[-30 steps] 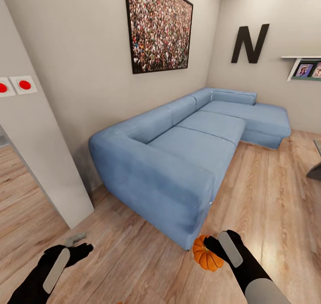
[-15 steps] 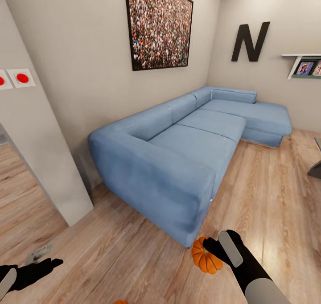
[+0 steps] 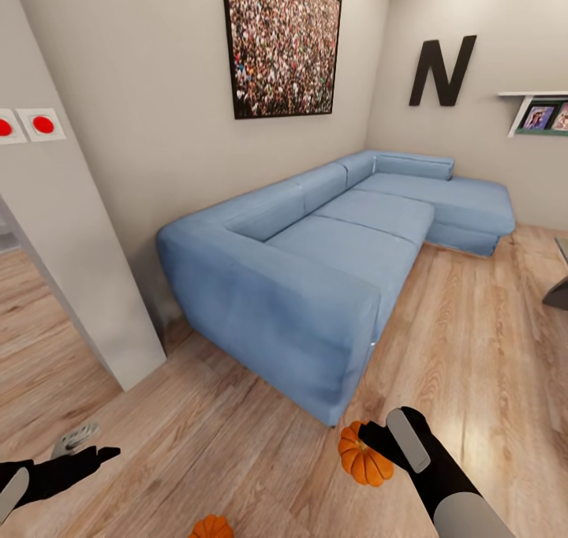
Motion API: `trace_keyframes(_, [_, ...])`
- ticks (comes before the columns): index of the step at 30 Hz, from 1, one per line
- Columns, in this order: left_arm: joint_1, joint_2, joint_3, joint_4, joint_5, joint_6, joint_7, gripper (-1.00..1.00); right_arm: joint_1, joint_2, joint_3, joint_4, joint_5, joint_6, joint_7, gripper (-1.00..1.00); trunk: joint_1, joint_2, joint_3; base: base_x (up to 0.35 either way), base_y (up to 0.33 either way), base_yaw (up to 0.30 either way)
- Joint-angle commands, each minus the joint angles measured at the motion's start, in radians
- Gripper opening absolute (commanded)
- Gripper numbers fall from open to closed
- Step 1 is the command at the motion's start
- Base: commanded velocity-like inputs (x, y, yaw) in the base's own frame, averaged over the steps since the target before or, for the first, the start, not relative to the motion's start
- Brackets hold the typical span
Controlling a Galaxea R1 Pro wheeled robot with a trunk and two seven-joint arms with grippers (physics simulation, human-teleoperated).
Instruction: Place each of the two pumpkins and all three candles from the living room inside a cabinet in the living room (use any cabinet), then make sure every cabinet is closed, and position the cauldron so it is next to a table in the living room.
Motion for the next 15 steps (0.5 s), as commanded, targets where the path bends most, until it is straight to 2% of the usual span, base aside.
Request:
trace_keyframes(1, [-0.001,0.0,0.003,-0.001,0.004,0.012,-0.002,1.0,-0.001,-0.001,0.001,-0.001,-0.011,0.0,-0.01,-1.0,0.004,-0.008,-0.004,-0.003,0.0,0.0])
trace_keyframes(4, [-0.001,0.007,0.004,0.0,0.006,0.022,-0.02,1.0,-0.001,-0.006,0.002,-0.001,-0.011,0.0,0.012,-1.0,0.015,-0.029,-0.014,-0.001,0.0,0.0])
trace_keyframes(6, [-0.001,0.03,0.004,0.004,0.006,0.042,-0.097,1.0,-0.001,-0.01,0.003,-0.001,-0.011,0.0,0.078,-1.0,0.023,-0.043,-0.02,0.0,0.0,0.0])
trace_keyframes(8, [-0.001,0.062,0.004,0.033,0.005,0.056,-0.2,1.0,-0.001,-0.014,0.004,-0.002,-0.01,0.001,0.164,-1.0,0.031,-0.057,-0.026,0.0,0.0,0.0])
trace_keyframes(10, [-0.001,0.077,0.004,0.051,0.004,0.057,-0.237,1.0,0.005,-0.015,0.005,-0.027,-0.01,0.012,0.209,-1.0,0.038,-0.071,-0.032,0.0,0.0,0.0])
trace_keyframes(12, [-0.001,0.075,0.004,0.066,0.003,0.052,-0.247,1.0,0.007,-0.015,0.005,-0.116,-0.011,0.06,0.228,-1.0,0.046,-0.085,-0.039,0.0,0.0,0.0])
trace_keyframes(13, [-0.001,0.07,0.004,0.078,0.003,0.043,-0.25,1.0,0.008,-0.015,0.005,-0.174,-0.011,0.087,0.233,-1.0,0.05,-0.092,-0.042,0.0,0.0,0.0])
trace_keyframes(15, [-0.001,0.054,0.004,0.087,0.005,0.029,-0.252,1.0,0.008,-0.014,0.005,-0.229,-0.011,0.111,0.236,-1.0,0.057,-0.106,-0.048,0.0,0.0,0.0])
